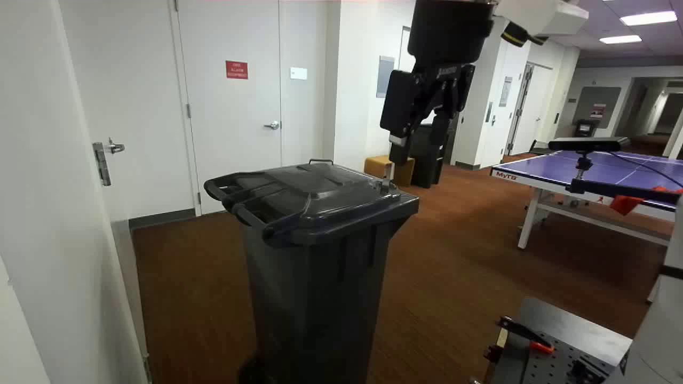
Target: Open the lid of the black bin
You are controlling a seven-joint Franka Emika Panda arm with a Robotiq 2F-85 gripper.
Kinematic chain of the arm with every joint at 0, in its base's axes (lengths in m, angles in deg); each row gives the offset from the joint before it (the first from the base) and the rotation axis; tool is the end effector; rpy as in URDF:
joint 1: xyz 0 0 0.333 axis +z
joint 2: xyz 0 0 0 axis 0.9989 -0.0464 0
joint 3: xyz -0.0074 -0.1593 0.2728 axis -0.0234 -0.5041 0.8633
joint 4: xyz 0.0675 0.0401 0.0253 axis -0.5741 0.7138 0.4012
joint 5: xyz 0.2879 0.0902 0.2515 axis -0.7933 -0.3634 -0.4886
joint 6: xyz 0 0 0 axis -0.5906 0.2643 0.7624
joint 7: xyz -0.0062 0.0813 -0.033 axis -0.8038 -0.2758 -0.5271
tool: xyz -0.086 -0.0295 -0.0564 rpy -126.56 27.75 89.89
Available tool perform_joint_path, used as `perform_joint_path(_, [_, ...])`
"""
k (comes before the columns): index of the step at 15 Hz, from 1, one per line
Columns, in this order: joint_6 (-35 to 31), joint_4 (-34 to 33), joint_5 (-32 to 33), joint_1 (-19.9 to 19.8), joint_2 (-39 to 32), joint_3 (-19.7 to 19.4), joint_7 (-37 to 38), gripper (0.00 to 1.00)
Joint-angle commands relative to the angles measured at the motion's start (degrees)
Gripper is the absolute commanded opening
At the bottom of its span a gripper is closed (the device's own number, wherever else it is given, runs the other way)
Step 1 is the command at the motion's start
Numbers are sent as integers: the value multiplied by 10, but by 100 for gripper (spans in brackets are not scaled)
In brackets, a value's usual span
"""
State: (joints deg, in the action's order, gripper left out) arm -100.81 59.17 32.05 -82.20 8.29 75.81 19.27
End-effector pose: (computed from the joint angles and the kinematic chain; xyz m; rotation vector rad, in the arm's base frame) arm 0.3175 0.1999 0.5457 2.9711 -0.0581 0.2856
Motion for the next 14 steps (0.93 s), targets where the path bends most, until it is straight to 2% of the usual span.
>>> perform_joint_path(1, [1, -2, 6, 10, -3, -8, 5, 100])
perform_joint_path(10, [1, -2, 6, 10, -3, -8, 5, 100])
perform_joint_path(11, [-9, 2, 33, -9, 0, 7, 33, 100])
perform_joint_path(14, [-16, 3, 71, -33, 0, -15, 56, 100])
